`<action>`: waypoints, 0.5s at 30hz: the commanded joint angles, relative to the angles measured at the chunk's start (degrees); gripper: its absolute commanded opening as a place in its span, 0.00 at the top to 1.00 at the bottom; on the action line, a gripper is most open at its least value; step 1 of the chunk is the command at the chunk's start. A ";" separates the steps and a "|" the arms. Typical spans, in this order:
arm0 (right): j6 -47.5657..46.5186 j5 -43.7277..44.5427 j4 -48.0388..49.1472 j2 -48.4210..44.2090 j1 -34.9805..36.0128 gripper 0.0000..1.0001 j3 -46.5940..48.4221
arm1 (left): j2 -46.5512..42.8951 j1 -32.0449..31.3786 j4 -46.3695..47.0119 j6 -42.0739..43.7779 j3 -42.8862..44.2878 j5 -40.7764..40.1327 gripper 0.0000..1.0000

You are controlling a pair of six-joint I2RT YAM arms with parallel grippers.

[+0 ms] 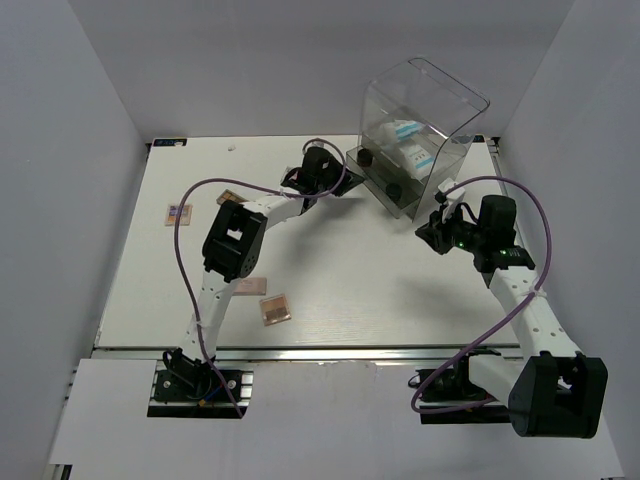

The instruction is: Organize the makeup

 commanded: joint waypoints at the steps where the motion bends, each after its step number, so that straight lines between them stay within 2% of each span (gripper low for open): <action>1: 0.25 0.71 2.01 -0.13 0.17 0.83 0.52 | 1.31 -0.94 1.50 -3.01 4.11 2.45 1.00; 10: 1.56 1.15 3.59 0.66 0.17 0.82 0.79 | 7.45 -1.55 6.50 -8.91 11.76 4.55 1.00; 15: 1.92 1.33 3.94 0.93 0.17 0.81 0.79 | 9.22 -1.82 8.71 -10.84 12.21 4.82 1.00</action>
